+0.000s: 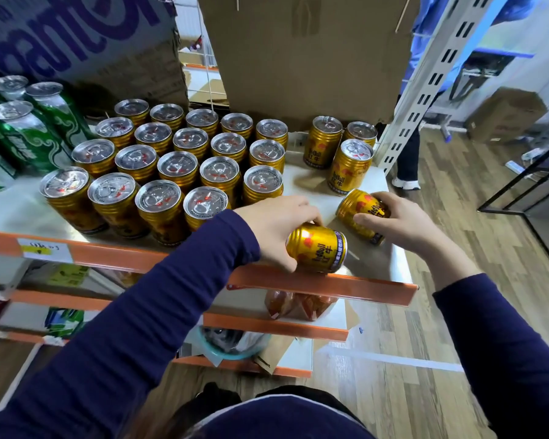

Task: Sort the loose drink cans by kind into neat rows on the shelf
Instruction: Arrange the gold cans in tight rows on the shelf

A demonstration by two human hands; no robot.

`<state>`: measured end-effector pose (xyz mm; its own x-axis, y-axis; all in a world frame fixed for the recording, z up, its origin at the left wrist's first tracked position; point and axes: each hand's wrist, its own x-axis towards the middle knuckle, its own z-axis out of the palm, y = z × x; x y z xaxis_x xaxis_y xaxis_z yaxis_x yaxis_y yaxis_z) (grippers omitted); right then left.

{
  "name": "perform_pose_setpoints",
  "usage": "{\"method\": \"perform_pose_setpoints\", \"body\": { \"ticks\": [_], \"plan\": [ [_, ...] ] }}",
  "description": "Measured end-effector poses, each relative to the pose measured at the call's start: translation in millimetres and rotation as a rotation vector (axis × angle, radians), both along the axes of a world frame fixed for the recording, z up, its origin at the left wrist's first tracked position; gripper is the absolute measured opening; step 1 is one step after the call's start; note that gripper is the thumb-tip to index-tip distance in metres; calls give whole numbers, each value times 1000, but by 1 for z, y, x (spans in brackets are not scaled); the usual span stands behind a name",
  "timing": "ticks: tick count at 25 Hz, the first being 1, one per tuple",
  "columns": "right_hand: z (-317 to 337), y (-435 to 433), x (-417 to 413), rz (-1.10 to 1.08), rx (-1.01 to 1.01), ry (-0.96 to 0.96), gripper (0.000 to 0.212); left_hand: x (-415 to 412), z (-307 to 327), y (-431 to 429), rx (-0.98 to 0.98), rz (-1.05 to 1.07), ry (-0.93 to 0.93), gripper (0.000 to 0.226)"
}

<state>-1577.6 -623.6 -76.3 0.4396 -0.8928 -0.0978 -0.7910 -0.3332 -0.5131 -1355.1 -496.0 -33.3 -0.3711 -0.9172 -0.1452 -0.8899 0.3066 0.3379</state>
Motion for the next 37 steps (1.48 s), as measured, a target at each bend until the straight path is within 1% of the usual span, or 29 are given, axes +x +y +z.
{"method": "perform_pose_setpoints", "body": {
  "ticks": [2,3,5,7,8,10,12,14,17,19,24,27,29,30,32,34,37],
  "plan": [
    [0,0,2,6,-3,-3,53,11,16,6,-80,20,64,70],
    [0,1,3,11,-3,-7,52,20,25,6,-98,44,59,70],
    [1,3,11,33,-12,-15,53,38,37,6,-78,113,-10,72],
    [-1,7,21,50,-38,-24,55,49,40,5,-23,159,-123,75],
    [-1,9,25,59,-47,-28,56,51,39,6,3,159,-176,78],
    [-1,13,34,77,-40,-35,59,52,33,8,5,146,-203,83],
    [-1,15,41,79,-32,-35,62,55,29,12,-38,172,-133,84],
    [-1,19,44,65,-35,-25,65,59,28,17,-79,210,-36,79],
    [1,26,48,49,-35,-4,68,65,29,20,-118,159,-33,68],
    [2,29,50,40,-32,18,69,66,29,20,-108,117,-22,65],
    [5,38,53,-7,-31,76,69,71,22,24,-107,103,50,68],
    [11,36,58,-45,24,74,64,72,22,21,-109,89,55,70],
    [14,34,58,-86,86,15,60,73,24,19,-121,66,4,70],
    [15,34,56,-114,119,-47,57,73,24,19,-131,57,-11,69],
    [13,39,51,-174,186,-228,54,75,23,20,-163,87,54,62],
    [8,42,44,-203,178,-381,52,76,21,18,-248,183,155,49],
    [7,40,37,-143,139,-511,51,73,18,7,-371,351,133,33]
  ]
}}
